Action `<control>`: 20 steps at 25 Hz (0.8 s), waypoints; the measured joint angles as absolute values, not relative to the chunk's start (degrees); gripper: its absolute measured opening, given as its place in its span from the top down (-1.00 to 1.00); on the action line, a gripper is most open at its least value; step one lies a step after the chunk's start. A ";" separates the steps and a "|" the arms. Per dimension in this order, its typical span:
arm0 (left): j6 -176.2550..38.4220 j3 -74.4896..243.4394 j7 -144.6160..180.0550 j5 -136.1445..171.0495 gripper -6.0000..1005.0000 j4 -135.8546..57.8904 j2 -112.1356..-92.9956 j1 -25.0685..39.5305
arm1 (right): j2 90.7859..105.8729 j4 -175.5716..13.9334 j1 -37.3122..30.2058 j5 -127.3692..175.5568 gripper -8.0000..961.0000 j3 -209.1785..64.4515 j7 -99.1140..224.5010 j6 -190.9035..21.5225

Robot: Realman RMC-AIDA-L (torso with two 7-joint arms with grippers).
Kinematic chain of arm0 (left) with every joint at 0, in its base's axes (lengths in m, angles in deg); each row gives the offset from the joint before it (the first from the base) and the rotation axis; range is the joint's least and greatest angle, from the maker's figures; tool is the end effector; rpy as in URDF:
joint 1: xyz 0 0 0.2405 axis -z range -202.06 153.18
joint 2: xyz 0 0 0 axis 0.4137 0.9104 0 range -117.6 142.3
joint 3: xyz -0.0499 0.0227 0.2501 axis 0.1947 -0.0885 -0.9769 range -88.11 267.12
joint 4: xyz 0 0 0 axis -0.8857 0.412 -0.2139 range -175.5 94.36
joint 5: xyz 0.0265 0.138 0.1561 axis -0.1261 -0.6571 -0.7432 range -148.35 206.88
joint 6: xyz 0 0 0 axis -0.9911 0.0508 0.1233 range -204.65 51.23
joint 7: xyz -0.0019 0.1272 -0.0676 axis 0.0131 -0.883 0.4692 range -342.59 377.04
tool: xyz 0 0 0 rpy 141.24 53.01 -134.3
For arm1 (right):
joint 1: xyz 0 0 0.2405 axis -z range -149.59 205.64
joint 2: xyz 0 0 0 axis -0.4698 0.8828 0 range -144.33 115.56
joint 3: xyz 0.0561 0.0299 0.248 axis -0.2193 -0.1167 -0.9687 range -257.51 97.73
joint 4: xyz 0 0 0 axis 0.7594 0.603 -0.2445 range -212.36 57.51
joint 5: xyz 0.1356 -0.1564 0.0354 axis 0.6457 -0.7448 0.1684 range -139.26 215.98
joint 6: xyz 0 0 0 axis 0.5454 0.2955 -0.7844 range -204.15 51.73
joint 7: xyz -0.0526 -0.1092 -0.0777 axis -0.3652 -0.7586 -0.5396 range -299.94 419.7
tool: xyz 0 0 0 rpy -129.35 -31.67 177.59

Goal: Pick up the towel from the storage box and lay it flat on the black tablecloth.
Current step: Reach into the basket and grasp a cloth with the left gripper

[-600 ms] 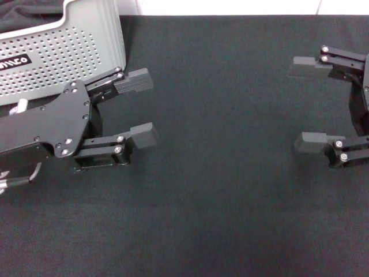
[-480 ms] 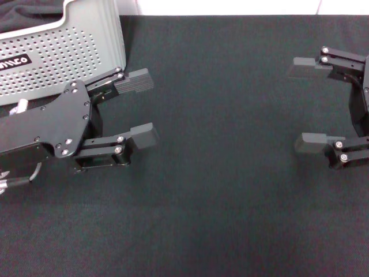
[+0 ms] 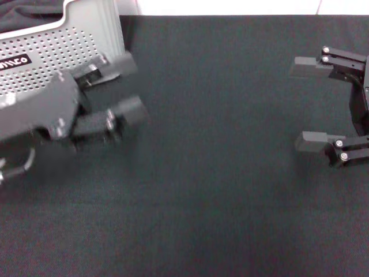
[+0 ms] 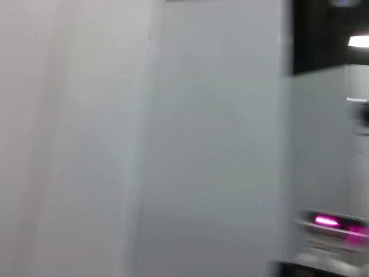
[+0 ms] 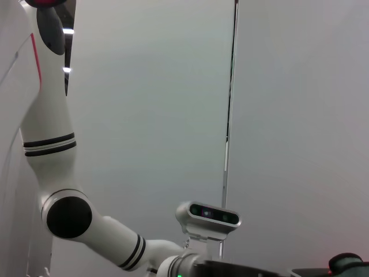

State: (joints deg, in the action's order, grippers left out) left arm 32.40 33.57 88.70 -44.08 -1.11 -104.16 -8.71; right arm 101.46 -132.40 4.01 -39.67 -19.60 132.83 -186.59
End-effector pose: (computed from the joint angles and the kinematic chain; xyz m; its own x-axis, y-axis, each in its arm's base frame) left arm -0.2434 0.2594 0.0514 0.4842 0.0670 0.8724 0.2897 -0.9531 -0.0875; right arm 0.1718 0.2880 0.0613 0.6285 0.1570 -0.7618 0.1082 -0.9875 -0.1143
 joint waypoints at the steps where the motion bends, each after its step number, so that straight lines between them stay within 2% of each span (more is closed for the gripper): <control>1: 31.06 35.44 88.58 -44.08 -0.72 -1.65 -104.36 -8.71 | 101.48 -132.39 4.01 -39.67 -0.81 -19.60 132.83 -186.54; 8: 21.95 50.62 88.76 -44.11 -0.72 -3.05 -105.73 -8.90 | 101.54 -130.61 4.33 -39.57 -0.81 -19.86 131.88 -186.08; 20: 9.64 59.01 90.02 -44.07 -0.72 -1.87 -104.97 -11.98 | 101.31 -129.19 3.72 -39.71 -0.81 -20.45 129.82 -183.11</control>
